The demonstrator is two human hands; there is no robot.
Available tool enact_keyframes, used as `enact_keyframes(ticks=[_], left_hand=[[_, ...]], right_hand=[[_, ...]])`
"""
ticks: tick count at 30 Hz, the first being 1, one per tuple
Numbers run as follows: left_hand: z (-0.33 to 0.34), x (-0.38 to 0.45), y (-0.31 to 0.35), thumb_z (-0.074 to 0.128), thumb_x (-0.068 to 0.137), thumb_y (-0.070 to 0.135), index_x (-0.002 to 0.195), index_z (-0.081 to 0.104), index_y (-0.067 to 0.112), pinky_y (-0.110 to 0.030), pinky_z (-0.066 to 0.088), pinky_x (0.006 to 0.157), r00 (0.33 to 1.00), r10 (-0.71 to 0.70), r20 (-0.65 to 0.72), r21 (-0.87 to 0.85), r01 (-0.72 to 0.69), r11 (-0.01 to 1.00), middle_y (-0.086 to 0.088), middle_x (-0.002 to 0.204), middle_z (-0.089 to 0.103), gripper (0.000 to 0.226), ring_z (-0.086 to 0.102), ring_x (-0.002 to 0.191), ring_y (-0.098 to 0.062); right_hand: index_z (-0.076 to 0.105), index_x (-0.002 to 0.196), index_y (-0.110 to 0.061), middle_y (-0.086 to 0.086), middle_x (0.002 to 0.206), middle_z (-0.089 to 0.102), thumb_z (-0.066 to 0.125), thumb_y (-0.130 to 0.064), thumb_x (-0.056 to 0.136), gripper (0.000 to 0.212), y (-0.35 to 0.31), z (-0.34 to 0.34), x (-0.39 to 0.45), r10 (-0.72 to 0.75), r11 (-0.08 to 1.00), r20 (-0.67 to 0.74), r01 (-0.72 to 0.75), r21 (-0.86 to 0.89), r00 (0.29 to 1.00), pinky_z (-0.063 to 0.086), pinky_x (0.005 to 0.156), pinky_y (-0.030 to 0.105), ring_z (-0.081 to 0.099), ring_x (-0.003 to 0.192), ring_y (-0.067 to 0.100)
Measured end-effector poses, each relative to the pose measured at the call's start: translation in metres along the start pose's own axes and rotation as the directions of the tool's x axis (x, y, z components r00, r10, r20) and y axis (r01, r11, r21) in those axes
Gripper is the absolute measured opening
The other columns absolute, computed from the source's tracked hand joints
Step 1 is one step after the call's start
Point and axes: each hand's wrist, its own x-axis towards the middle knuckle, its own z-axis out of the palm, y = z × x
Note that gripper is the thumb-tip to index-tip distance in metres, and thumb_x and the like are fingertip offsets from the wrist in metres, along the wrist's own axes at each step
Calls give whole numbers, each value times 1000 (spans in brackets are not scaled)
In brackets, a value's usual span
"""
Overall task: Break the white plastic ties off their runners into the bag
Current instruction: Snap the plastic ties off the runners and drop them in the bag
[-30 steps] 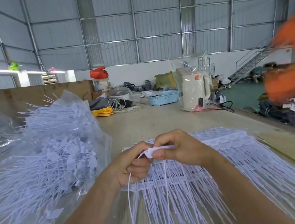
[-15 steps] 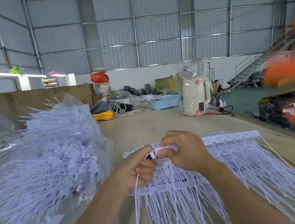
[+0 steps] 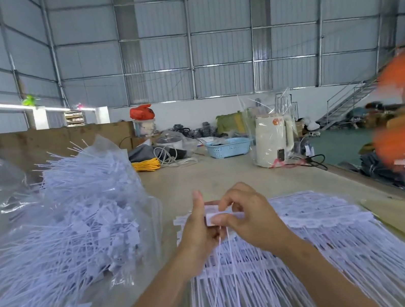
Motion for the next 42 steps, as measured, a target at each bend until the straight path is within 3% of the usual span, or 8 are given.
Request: enact_keyframes(ticks=[5,10,13,16,26,31,37,42], left_hand=[[6,-9,-7,44,85,50,67,67,17,-21,37,48,988,15,155,116,-33,993,-3,60,54,44,47,50,-11],[1,-3,-11,48,91,33,86,61,6,-22,35,42,995,98,2,58,-98,994,-3,54,53,31,45,41,-12],[0,-1,-13,51,83,40,88,64,8,-23,35,42,991,131,-22,31,-130,991,-4,57,54,35,45,41,-14],[3,-2,-14,51,79,43,89,64,10,-23,35,40,989,148,-27,38,-147,988,-8,59,53,37,44,40,-14],[7,-8,-12,39,93,43,92,55,7,-19,32,41,962,272,0,266,-262,928,-2,52,48,39,37,38,-9],[13,-12,-8,39,99,34,81,44,12,-16,26,37,947,317,-54,294,-288,911,4,45,45,29,31,34,-7],[12,-9,1,43,99,22,71,46,10,-12,20,33,965,193,-177,273,-140,952,6,40,34,31,26,30,-4],[10,-8,5,40,97,11,66,43,14,-10,17,36,994,17,-105,301,16,953,7,42,30,31,18,34,-7]], right_hand=[[60,87,-6,1,94,45,57,9,81,16,7,3,0,17,998,-61,-20,-64,998,37,64,3,47,67,-4],[63,101,-4,3,97,56,51,1,90,18,24,-7,1,42,991,-70,-50,-123,997,40,79,21,51,85,13],[62,86,-7,-1,73,54,50,-17,96,19,32,-14,-1,158,984,105,-148,-103,982,39,69,32,49,69,14],[58,69,-5,2,61,51,51,-26,96,35,32,-18,-4,181,981,232,-159,-108,956,38,62,29,46,56,10],[63,82,-24,2,65,58,66,-28,86,7,30,-17,-4,105,993,210,-112,25,972,42,60,29,51,58,13],[66,80,-5,12,79,66,61,-24,91,23,29,-16,-4,84,996,255,-88,7,963,46,69,37,60,76,26],[65,80,-7,12,74,62,63,-21,88,16,24,-9,-2,25,995,188,-8,-95,982,43,67,39,53,70,28],[68,89,-25,-3,87,64,59,-37,89,15,30,-13,-2,-70,883,125,120,-454,990,32,78,31,60,83,21]])
